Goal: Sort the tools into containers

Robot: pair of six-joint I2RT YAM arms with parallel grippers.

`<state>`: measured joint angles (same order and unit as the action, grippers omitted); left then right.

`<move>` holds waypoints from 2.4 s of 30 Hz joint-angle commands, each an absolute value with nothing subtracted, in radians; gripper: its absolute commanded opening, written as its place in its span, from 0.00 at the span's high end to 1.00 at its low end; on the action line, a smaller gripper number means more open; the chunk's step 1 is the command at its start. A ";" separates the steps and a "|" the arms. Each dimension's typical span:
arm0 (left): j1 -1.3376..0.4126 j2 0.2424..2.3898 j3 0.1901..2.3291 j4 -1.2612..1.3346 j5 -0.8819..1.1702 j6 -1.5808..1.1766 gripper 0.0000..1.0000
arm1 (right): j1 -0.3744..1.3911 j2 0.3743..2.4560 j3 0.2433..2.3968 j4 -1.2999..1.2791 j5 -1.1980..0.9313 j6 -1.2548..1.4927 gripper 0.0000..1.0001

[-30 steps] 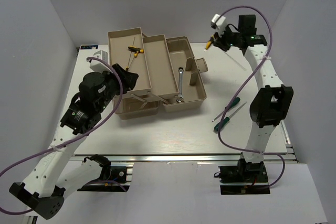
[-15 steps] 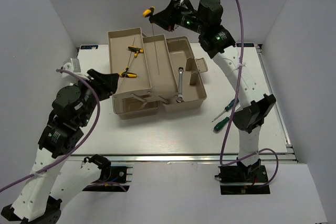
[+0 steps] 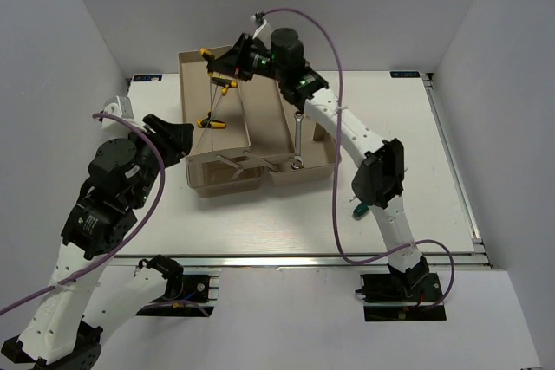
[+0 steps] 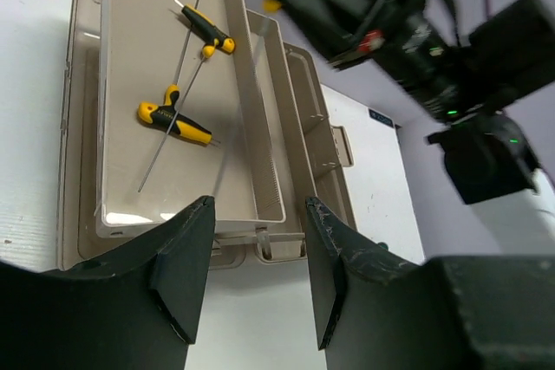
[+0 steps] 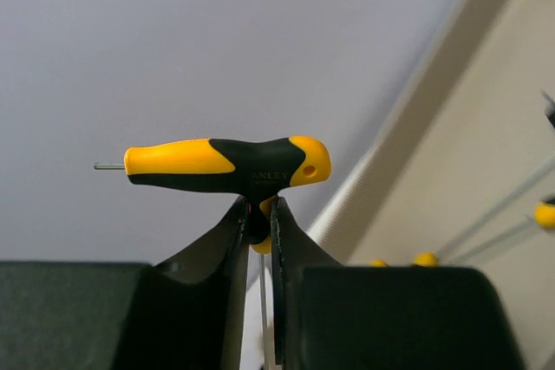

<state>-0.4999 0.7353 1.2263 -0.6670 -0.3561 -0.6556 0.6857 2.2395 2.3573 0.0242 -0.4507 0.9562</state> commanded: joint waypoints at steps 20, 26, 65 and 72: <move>-0.503 0.792 1.238 -0.624 -0.278 -0.647 0.43 | 0.627 2.281 2.290 0.098 -0.298 0.920 1.00; -0.503 0.781 1.224 -0.612 -0.272 -0.666 0.43 | 0.629 2.304 2.315 0.083 -0.265 0.910 1.00; -0.762 1.420 1.453 -0.302 0.239 -0.416 0.42 | -0.147 1.614 1.562 -0.652 -0.632 -0.230 0.58; -0.877 1.673 1.574 -0.275 0.363 -0.322 0.39 | -0.390 1.490 1.244 -0.824 -0.474 -0.253 0.42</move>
<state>-0.8516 1.6424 1.5196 -0.2993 0.2806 -0.3870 -0.3752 1.5566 1.2762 -0.6479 -0.5434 -0.1997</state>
